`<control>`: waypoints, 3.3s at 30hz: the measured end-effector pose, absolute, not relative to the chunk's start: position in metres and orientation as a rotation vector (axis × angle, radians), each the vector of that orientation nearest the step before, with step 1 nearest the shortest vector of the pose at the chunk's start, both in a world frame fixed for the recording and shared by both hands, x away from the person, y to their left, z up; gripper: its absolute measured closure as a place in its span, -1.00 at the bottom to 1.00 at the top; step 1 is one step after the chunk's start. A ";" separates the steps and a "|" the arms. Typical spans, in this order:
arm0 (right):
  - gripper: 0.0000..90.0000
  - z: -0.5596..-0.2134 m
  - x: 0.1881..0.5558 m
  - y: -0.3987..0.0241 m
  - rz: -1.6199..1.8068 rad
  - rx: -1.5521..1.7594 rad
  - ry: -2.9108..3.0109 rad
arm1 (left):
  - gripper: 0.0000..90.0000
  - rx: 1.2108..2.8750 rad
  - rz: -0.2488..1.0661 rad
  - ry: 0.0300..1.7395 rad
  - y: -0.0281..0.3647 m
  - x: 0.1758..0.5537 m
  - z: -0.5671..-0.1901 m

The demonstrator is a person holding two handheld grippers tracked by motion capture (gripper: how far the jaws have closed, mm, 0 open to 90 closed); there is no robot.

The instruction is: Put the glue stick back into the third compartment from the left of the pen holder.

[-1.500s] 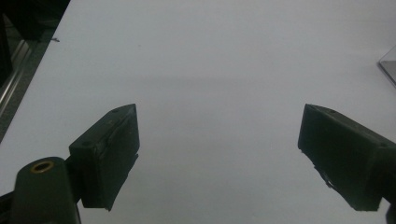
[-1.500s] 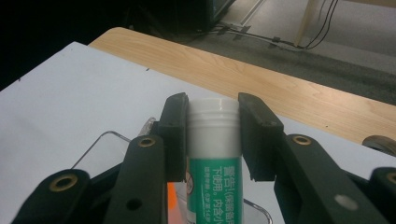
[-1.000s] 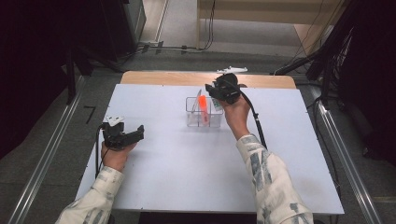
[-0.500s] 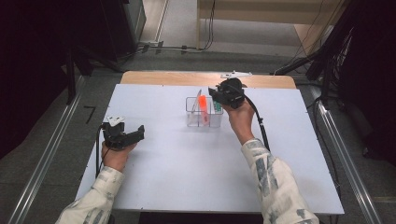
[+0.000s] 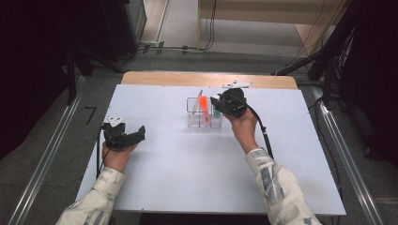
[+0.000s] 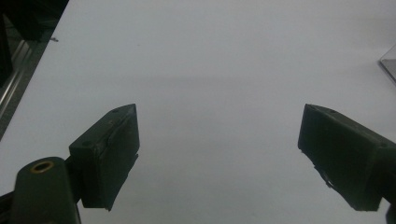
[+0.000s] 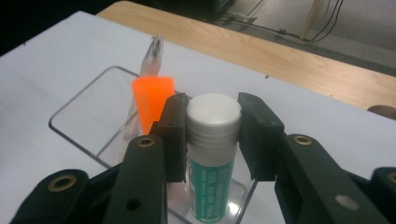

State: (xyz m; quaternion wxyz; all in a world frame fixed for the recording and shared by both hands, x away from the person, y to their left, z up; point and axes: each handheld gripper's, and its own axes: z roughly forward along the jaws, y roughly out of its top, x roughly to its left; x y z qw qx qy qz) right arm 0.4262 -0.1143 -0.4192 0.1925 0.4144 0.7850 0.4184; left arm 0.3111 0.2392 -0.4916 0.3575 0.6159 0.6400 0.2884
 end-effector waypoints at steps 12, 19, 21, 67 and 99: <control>0.38 -0.431 0.423 -0.114 1.112 1.141 2.246 | -0.71 1.593 0.744 1.651 0.239 0.312 -0.492; 0.35 -0.435 0.421 -0.112 1.090 1.133 2.259 | -0.71 1.595 0.744 1.652 0.239 0.312 -0.492; 0.32 -0.433 0.421 -0.113 1.098 1.136 2.255 | -0.71 1.595 0.742 1.652 0.239 0.312 -0.492; -0.73 -0.451 0.379 -0.163 1.070 1.138 2.238 | -0.71 1.594 0.762 1.658 0.239 0.311 -0.492; -0.75 -0.455 0.358 -0.213 1.040 1.224 2.178 | -0.72 1.634 0.800 1.521 0.222 0.271 -0.477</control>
